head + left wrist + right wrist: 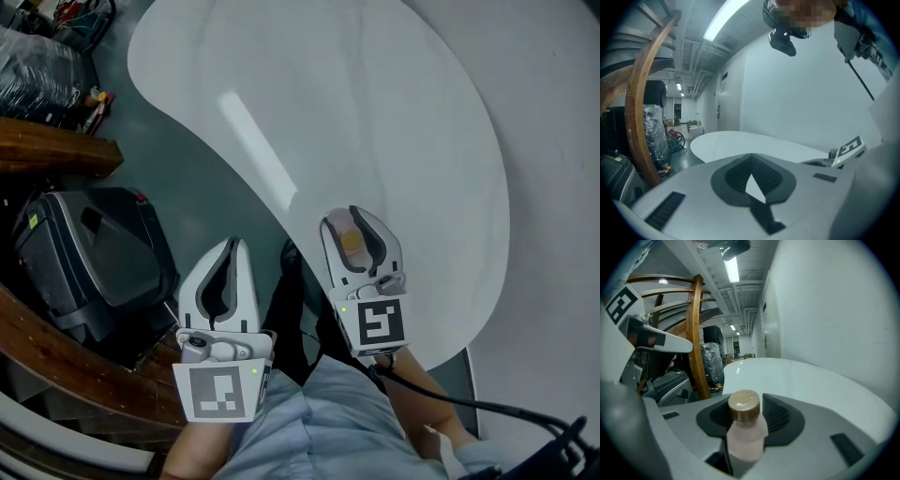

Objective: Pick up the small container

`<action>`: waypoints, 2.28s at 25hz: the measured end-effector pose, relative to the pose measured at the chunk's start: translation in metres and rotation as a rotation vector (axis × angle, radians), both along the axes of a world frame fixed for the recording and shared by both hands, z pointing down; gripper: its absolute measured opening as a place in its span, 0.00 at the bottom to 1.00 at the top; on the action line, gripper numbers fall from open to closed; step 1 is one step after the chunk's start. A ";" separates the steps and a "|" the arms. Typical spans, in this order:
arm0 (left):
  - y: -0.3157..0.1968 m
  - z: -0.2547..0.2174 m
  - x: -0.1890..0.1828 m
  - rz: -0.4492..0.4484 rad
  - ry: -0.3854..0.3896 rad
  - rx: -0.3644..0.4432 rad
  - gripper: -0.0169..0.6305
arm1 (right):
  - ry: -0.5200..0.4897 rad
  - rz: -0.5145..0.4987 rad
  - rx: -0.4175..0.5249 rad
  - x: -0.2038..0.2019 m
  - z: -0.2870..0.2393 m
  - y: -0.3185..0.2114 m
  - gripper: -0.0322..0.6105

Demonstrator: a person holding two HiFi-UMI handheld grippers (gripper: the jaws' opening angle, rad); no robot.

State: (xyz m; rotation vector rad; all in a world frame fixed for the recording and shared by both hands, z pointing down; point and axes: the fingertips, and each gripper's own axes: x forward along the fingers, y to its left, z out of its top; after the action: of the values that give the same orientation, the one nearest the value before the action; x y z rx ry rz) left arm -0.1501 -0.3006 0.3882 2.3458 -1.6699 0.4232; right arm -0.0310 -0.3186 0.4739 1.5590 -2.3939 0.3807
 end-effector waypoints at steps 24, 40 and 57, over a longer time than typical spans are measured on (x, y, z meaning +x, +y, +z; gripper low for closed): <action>0.007 -0.041 0.026 -0.014 0.054 0.091 0.02 | 0.018 0.008 0.077 0.022 -0.061 -0.005 0.20; 0.041 -0.115 0.088 -0.004 0.105 0.320 0.02 | -0.001 -0.049 0.295 0.056 -0.183 0.028 0.20; 0.062 -0.141 0.110 0.013 0.096 0.427 0.02 | 0.010 -0.058 0.287 0.070 -0.197 0.058 0.20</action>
State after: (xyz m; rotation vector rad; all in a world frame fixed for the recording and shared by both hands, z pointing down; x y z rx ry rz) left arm -0.0397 -0.2383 0.2468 2.6164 -1.8472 -0.0554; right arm 0.0392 -0.2607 0.2772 1.5925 -2.5698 0.0170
